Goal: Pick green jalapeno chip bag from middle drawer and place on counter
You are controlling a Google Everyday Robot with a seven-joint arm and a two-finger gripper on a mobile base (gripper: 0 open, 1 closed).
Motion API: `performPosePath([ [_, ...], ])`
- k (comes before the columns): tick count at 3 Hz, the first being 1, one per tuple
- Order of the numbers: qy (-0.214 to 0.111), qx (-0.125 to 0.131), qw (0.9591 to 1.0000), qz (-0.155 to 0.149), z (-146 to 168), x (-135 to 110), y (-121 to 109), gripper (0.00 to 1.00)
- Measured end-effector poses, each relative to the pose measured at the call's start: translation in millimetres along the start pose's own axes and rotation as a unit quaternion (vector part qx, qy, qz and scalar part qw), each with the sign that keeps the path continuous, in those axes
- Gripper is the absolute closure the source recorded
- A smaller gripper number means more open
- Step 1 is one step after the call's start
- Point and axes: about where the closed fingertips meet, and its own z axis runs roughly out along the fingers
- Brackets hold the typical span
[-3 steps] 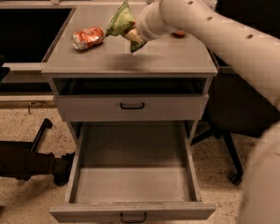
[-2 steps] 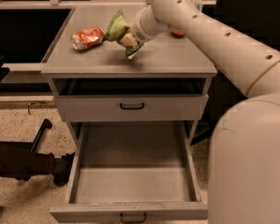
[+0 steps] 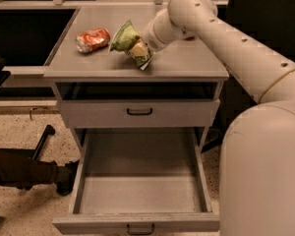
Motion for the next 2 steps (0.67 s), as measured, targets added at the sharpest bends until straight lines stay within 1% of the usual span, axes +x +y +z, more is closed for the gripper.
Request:
performPosePath([
  [1,-0.001,-0.001,1.0,0.001,-3.4,-2.6,-1.2,0.82],
  [2,-0.001,-0.001,1.0,0.001,-3.4,-2.7,-1.2,0.58],
])
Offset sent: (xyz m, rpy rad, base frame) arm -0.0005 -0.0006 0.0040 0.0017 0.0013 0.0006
